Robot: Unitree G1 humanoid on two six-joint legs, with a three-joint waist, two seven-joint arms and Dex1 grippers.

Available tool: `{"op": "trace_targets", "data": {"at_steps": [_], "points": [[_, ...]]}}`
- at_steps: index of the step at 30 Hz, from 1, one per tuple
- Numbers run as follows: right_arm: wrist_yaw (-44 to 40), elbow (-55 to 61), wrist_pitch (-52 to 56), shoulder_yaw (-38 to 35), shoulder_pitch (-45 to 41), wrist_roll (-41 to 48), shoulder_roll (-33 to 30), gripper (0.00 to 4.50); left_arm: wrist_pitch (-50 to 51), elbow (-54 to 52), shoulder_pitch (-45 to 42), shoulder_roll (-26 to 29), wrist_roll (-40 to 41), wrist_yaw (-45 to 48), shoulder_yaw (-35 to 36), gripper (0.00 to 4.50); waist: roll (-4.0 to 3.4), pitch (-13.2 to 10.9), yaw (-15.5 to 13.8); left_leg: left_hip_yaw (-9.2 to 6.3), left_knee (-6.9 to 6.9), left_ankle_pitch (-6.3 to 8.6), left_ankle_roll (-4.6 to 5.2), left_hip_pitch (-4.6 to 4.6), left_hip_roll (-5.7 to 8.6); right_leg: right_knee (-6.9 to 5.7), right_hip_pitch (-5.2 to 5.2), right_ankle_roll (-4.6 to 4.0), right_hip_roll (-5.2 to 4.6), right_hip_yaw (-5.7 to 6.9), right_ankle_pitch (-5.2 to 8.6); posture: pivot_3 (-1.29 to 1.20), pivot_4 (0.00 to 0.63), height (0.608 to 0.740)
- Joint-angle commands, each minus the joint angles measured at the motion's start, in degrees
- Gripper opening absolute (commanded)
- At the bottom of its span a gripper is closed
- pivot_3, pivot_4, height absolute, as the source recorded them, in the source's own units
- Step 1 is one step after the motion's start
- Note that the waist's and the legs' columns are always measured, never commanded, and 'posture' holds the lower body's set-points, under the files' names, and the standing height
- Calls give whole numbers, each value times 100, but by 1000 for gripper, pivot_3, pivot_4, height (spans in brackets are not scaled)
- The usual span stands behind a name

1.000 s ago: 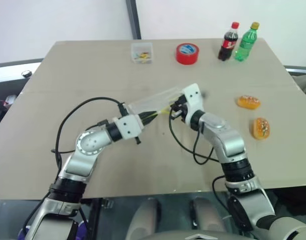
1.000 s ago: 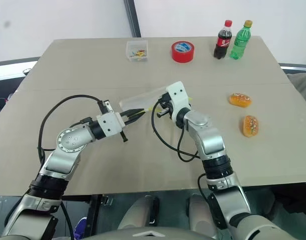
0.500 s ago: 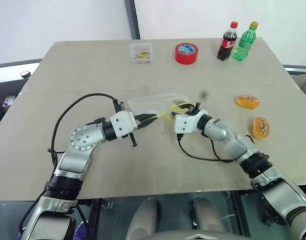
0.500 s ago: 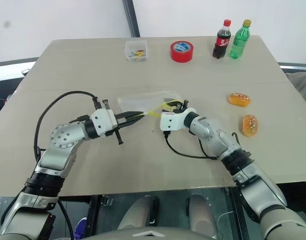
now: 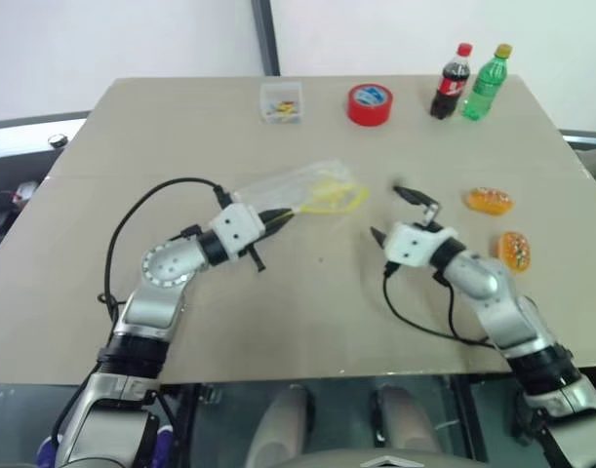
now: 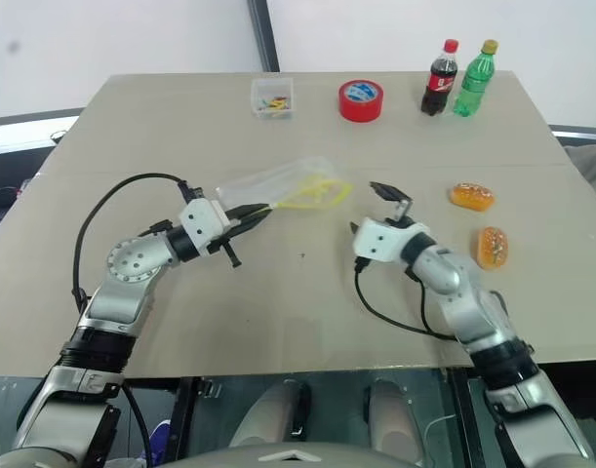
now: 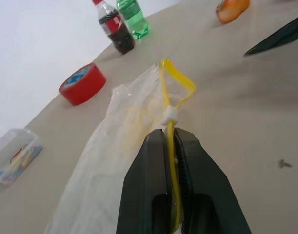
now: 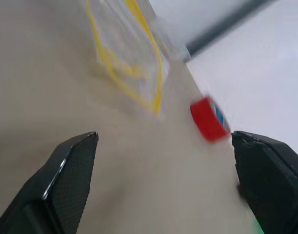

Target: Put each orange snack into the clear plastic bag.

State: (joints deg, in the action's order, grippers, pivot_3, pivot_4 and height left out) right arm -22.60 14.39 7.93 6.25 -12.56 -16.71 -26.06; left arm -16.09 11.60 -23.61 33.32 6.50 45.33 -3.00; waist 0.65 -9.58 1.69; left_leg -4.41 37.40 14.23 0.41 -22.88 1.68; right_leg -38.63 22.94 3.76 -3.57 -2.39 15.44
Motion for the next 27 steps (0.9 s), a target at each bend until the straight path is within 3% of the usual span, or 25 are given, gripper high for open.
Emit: {"op": "trace_targets", "data": {"at_steps": [1, 6, 16, 20, 24, 27], "points": [[545, 778, 1666, -1164, 253, 68, 359, 4477, -199, 91, -105, -49, -16, 16, 54, 0, 0, 0, -1, -3, 1, 0, 0, 3, 0, -6, -3, 0, 0, 1, 0, 0, 150, 740], [1227, 995, 2958, -1892, 574, -94, 866, 4477, -332, 243, -335, -157, 208, 352, 49, 0, 0, 1, -15, -3, 3, -1, -1, 10, 2, -18, -3, 0, 1, 2, 1, 0, 150, 740], [1184, 1163, 4091, -2509, 593, 935, 1540, 4477, -568, 397, -526, -262, 1045, 1526, 161, 0, -1, 1, 55, 0, 3, -1, 0, 11, 0, -17, -4, 0, 0, -1, 1, 0, 150, 740], [1129, 1164, 3921, -2506, 560, 1148, 1365, 3252, -534, 608, -644, -272, 931, 1476, 174, 0, -1, 1, 56, 0, 4, -1, 1, 13, 1, -17, -6, 1, 0, -1, 1, 0, 150, 740], [979, 1234, 3688, -2412, 516, 1449, 1260, 1139, -567, 724, -700, -264, 798, 1321, 201, 0, -1, 1, 65, 0, 4, -1, 1, 13, 2, -16, -6, 1, 1, -1, 1, 0, 150, 740], [699, 1473, 3534, -2120, 496, 1711, 1186, 1139, -552, 689, -674, -297, 768, 1245, 193, 0, -1, 1, 65, 0, 4, -1, 1, 13, 1, -17, -6, 1, 1, 0, 1, 0, 150, 740]]}}
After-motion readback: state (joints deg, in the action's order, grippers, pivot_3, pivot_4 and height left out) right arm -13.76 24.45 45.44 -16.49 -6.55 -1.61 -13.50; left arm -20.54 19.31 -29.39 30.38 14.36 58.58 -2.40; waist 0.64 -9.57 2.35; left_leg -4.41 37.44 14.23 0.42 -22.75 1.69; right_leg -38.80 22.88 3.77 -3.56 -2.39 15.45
